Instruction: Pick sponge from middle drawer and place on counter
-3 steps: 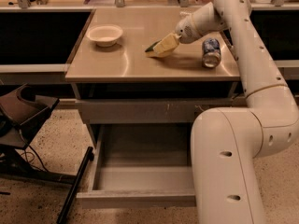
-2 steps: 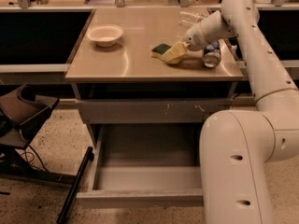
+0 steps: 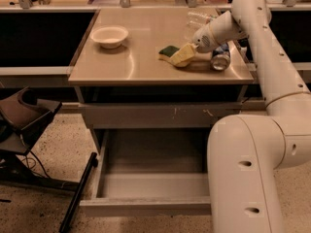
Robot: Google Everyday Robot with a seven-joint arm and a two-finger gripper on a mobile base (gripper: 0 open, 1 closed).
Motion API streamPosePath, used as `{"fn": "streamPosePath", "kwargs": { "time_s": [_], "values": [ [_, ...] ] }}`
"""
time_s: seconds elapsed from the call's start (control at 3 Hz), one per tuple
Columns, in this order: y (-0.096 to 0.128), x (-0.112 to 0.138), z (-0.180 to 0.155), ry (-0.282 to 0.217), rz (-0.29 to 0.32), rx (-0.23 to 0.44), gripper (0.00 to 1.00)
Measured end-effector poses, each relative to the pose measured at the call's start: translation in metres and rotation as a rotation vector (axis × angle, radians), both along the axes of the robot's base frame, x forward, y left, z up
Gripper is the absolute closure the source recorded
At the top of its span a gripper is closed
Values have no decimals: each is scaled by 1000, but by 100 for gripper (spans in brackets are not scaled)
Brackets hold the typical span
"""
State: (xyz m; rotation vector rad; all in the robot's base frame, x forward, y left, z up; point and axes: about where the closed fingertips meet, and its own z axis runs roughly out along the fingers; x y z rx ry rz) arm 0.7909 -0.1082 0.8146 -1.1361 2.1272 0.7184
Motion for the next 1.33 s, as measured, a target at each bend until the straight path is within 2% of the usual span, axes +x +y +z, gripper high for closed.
{"fn": "streamPosePath", "kwargs": {
  "time_s": [0.67, 1.0, 1.33],
  "values": [
    [0, 0, 0, 0, 0, 0, 12],
    [0, 0, 0, 0, 0, 0, 0],
    [0, 0, 0, 0, 0, 0, 0]
  ]
}}
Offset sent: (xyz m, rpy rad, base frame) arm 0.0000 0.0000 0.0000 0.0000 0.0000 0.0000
